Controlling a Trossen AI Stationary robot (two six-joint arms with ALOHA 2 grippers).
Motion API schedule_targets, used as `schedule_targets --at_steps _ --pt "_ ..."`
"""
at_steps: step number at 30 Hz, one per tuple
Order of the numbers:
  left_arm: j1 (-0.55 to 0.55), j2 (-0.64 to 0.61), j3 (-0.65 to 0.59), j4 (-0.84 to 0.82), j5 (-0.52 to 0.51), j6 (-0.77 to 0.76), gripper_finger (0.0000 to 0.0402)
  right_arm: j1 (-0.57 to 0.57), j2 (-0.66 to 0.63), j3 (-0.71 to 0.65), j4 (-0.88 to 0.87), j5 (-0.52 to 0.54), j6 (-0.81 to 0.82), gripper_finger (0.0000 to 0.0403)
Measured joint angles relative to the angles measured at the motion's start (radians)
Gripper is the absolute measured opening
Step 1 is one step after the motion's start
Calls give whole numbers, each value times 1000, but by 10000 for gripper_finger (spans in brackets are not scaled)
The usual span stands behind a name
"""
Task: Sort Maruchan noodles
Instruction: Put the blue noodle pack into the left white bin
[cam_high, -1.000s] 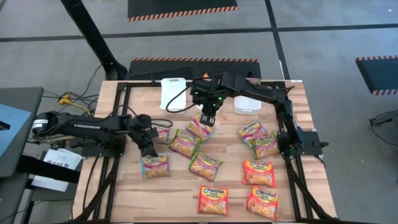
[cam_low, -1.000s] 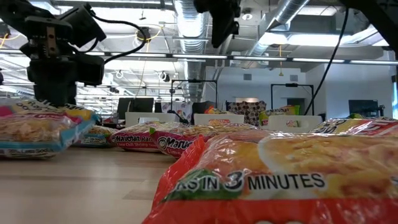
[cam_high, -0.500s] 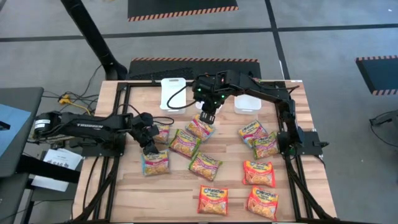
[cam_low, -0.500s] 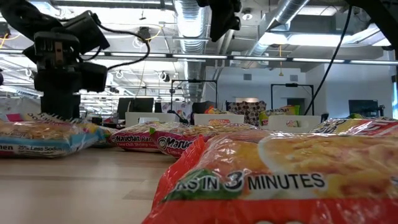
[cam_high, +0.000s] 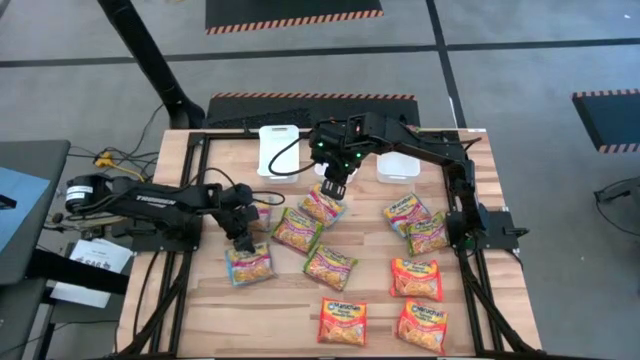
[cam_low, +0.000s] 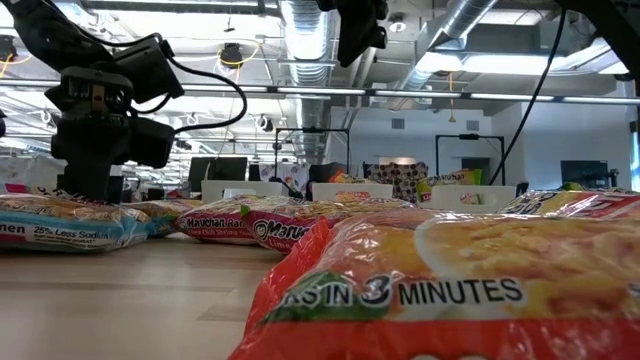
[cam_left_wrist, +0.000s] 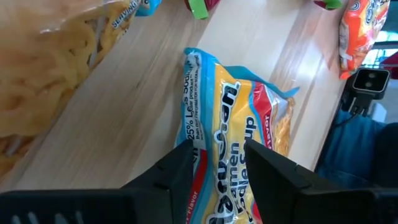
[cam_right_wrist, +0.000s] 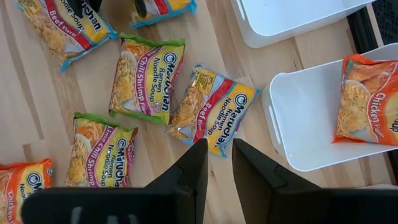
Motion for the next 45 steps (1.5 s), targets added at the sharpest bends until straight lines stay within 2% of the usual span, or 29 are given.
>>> schedule_targets --at_steps 11,14,18,20,26,33,41,45 --pt "-79 1 -2 -2 -115 -29 124 -4 0 0 0 3 0 97" --pt "-92 1 -2 -2 -118 -32 95 -8 0 0 0 5 0 97" --pt "-96 1 -2 4 -101 -31 29 -15 0 0 1 6 0 97" --pt "-96 1 -3 12 -87 -30 9 -16 0 0 1 7 0 97" --pt "-96 1 10 24 -26 -11 1 -23 1 0 2 9 0 97" --pt "-86 1 108 6 2 75 0 -36 1 0 2 35 0 97" --pt "10 1 161 -27 -2 157 0 -52 -3 0 -7 50 -21 97" --pt "75 11 161 -22 -42 190 0 -59 -32 -1 -10 50 -53 98"
